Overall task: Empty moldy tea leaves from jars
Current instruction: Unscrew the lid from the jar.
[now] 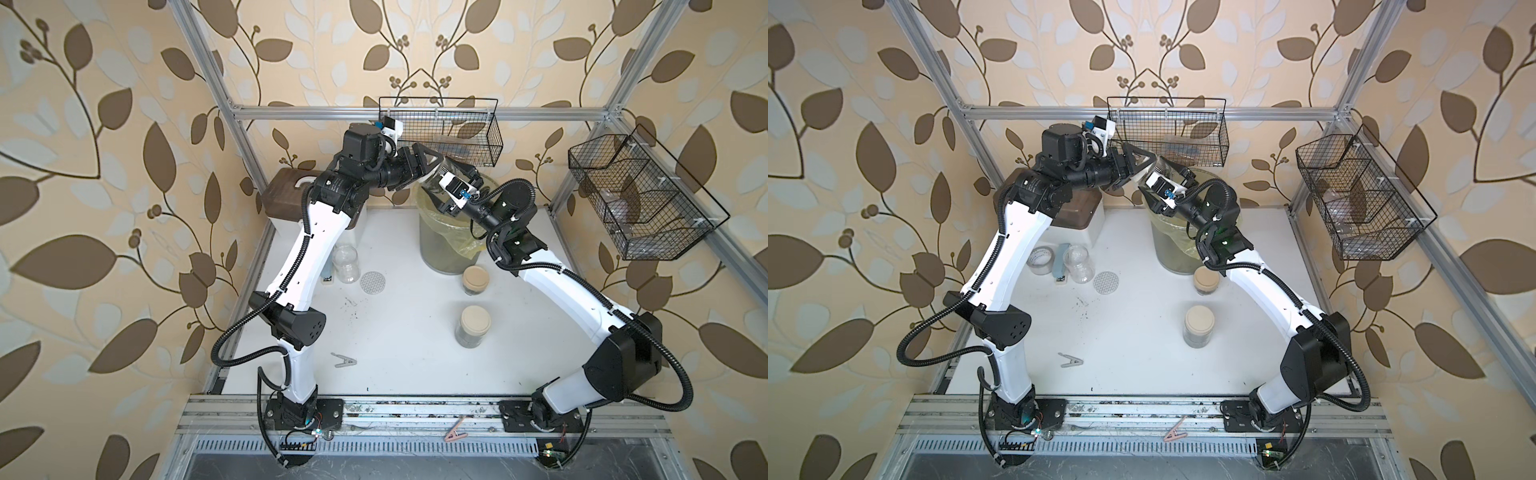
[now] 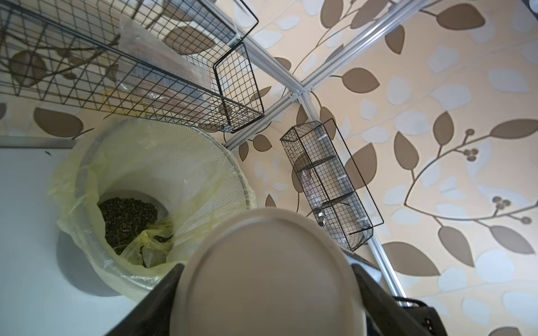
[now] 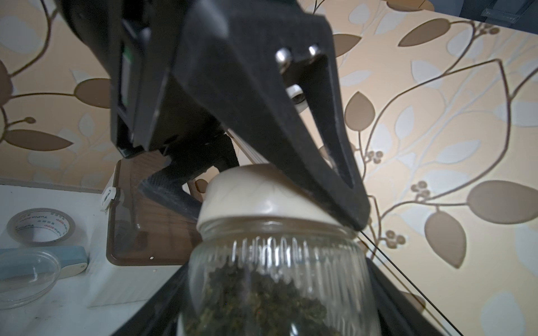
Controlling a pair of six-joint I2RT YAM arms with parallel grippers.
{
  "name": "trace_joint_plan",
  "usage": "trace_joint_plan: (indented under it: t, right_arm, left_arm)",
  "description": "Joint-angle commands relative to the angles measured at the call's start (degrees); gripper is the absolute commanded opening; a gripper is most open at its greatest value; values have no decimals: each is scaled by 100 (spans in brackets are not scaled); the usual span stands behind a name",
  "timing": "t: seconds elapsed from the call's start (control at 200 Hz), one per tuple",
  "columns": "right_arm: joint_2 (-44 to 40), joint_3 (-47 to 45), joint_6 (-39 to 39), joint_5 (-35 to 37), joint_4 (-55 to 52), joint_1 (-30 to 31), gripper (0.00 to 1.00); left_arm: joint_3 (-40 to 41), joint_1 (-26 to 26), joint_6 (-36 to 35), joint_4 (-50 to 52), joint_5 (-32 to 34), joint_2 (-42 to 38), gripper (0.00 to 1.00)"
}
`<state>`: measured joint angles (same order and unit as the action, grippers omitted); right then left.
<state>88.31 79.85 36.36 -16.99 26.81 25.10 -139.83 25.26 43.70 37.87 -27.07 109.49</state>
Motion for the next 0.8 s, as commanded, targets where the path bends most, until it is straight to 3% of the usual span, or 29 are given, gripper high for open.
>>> trace_joint_plan:
  t: [0.0, 0.13, 0.25, 0.445, 0.575, 0.795]
  right_arm:
    - [-7, 77, 410, 691, 237, -112, 25]
    - [-18, 55, 571, 818, 242, -78, 25]
    - [-20, 50, 510, 737, 246, -76, 25]
    - [-23, 60, 3, 264, 293, -76, 24]
    - [-25, 59, -279, 95, 360, -76, 23]
    - [-82, 103, -716, -243, 448, -98, 23]
  left_arm:
    - [-329, -197, 1285, -106, 928, -48, 44]
    - [-339, -205, 2003, -278, 975, 1, 41]
    - [-351, -205, 1972, -572, 746, 35, 44]
    - [-318, -196, 1141, -802, 461, -40, 65]
    - [-132, -146, 344, -1045, 485, -270, 98]
    - [61, -129, -1033, -1317, 784, -710, 99]
